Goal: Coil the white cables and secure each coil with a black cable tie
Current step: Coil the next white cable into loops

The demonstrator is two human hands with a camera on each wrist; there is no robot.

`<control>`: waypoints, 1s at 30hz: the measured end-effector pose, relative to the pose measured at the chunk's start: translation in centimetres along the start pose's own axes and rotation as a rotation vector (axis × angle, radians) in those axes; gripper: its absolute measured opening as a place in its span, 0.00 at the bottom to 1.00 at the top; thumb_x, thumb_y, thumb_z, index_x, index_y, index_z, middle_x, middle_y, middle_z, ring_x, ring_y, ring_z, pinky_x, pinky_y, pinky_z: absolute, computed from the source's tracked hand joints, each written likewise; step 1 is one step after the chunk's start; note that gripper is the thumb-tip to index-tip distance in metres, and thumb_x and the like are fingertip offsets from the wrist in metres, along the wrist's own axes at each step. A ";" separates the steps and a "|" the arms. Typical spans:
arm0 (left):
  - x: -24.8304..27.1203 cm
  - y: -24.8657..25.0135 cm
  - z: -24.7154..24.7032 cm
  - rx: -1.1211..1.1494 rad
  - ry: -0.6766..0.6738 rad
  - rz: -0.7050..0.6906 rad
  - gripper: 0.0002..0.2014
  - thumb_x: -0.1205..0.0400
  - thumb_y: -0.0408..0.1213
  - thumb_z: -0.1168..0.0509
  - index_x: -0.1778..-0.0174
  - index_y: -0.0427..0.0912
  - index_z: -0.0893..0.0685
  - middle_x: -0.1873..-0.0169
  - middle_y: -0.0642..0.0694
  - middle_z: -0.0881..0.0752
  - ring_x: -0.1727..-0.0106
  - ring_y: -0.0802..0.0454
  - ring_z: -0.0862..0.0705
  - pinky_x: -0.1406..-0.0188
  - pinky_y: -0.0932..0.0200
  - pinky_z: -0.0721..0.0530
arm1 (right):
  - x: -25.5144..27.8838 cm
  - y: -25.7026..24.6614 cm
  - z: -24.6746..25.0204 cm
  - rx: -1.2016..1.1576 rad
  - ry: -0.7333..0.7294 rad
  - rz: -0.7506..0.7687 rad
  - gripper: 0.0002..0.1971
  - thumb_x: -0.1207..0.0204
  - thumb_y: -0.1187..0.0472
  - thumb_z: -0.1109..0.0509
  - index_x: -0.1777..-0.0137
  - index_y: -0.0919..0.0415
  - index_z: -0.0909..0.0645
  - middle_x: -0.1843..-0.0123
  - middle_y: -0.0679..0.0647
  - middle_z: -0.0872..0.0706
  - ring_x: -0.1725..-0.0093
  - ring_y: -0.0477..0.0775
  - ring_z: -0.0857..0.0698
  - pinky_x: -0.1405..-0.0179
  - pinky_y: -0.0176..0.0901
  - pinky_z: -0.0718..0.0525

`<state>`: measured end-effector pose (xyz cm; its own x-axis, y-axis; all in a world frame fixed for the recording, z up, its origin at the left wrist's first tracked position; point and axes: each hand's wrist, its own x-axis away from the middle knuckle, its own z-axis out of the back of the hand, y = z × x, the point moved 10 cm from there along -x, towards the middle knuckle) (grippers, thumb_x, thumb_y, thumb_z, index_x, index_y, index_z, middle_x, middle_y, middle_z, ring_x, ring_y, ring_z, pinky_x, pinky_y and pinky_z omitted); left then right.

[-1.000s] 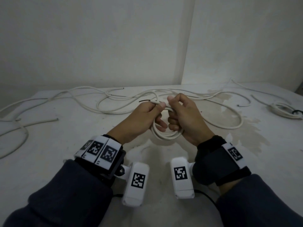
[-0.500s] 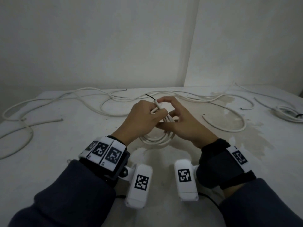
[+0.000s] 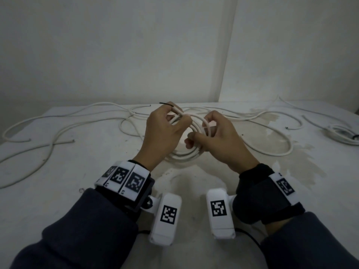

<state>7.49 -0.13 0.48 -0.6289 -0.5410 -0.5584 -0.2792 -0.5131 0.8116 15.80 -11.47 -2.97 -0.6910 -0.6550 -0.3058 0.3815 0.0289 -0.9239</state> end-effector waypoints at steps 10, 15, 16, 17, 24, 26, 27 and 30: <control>0.4 -2.6 0.7 0.106 0.134 0.178 0.08 0.23 0.32 0.33 0.67 0.43 0.22 0.85 0.59 0.25 0.83 0.62 0.30 0.81 0.67 0.32 | 1.1 1.1 -3.0 -0.147 -0.260 -0.196 0.09 0.16 0.59 0.36 0.42 0.61 0.18 0.53 0.61 0.09 0.53 0.57 0.10 0.45 0.56 0.12; 0.8 -4.4 0.4 0.234 0.133 0.375 0.11 0.21 0.36 0.35 0.70 0.43 0.22 0.86 0.58 0.29 0.82 0.59 0.35 0.82 0.66 0.35 | 1.4 1.3 -3.8 -0.323 -0.310 -0.263 0.11 0.14 0.58 0.42 0.41 0.61 0.20 0.58 0.61 0.11 0.52 0.61 0.12 0.45 0.57 0.15; 0.9 -4.6 0.2 0.257 0.109 0.401 0.12 0.21 0.36 0.36 0.72 0.44 0.23 0.86 0.57 0.30 0.82 0.58 0.36 0.82 0.65 0.36 | 1.3 1.4 -3.7 -0.332 -0.293 -0.265 0.14 0.13 0.56 0.44 0.41 0.61 0.20 0.60 0.60 0.11 0.53 0.61 0.12 0.48 0.55 0.15; 0.8 -4.7 0.0 0.270 0.083 0.415 0.14 0.21 0.36 0.36 0.73 0.45 0.23 0.85 0.57 0.30 0.82 0.58 0.37 0.82 0.64 0.37 | 1.2 1.5 -3.5 -0.332 -0.264 -0.265 0.17 0.13 0.53 0.45 0.42 0.62 0.18 0.61 0.60 0.11 0.55 0.60 0.13 0.52 0.53 0.15; 0.7 -4.2 -0.8 0.176 -0.028 0.378 0.09 0.24 0.34 0.31 0.71 0.43 0.17 0.81 0.51 0.28 0.80 0.56 0.36 0.82 0.65 0.37 | 0.3 0.8 0.2 -0.144 -0.044 -0.124 0.20 0.13 0.54 0.44 0.45 0.67 0.14 0.55 0.58 0.10 0.60 0.50 0.11 0.65 0.40 0.14; 0.7 -4.2 -0.8 0.175 -0.035 0.374 0.08 0.25 0.33 0.30 0.71 0.42 0.17 0.83 0.53 0.28 0.80 0.56 0.36 0.83 0.65 0.37 | 0.1 0.7 0.8 -0.199 0.011 -0.113 0.18 0.13 0.56 0.43 0.47 0.67 0.15 0.56 0.56 0.11 0.62 0.46 0.12 0.68 0.36 0.15; 0.7 -4.1 -0.8 0.176 -0.042 0.372 0.08 0.24 0.33 0.30 0.70 0.41 0.16 0.84 0.55 0.28 0.81 0.56 0.37 0.83 0.66 0.37 | 0.1 0.8 1.1 -0.229 0.038 -0.116 0.17 0.13 0.57 0.43 0.48 0.65 0.14 0.56 0.54 0.10 0.62 0.45 0.11 0.67 0.37 0.15; 0.7 -4.4 -0.7 0.196 -0.039 0.387 0.09 0.23 0.32 0.31 0.70 0.40 0.16 0.85 0.55 0.30 0.80 0.55 0.39 0.82 0.65 0.39 | 0.2 1.4 1.2 -0.248 0.042 -0.154 0.16 0.13 0.56 0.42 0.47 0.63 0.13 0.56 0.53 0.09 0.60 0.48 0.10 0.66 0.41 0.13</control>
<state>8.77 1.28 -3.64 -0.7404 -0.6407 -0.2032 -0.1481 -0.1393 0.9791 16.95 -12.45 -4.06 -0.7561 -0.6341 -0.1618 0.1119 0.1184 -0.9866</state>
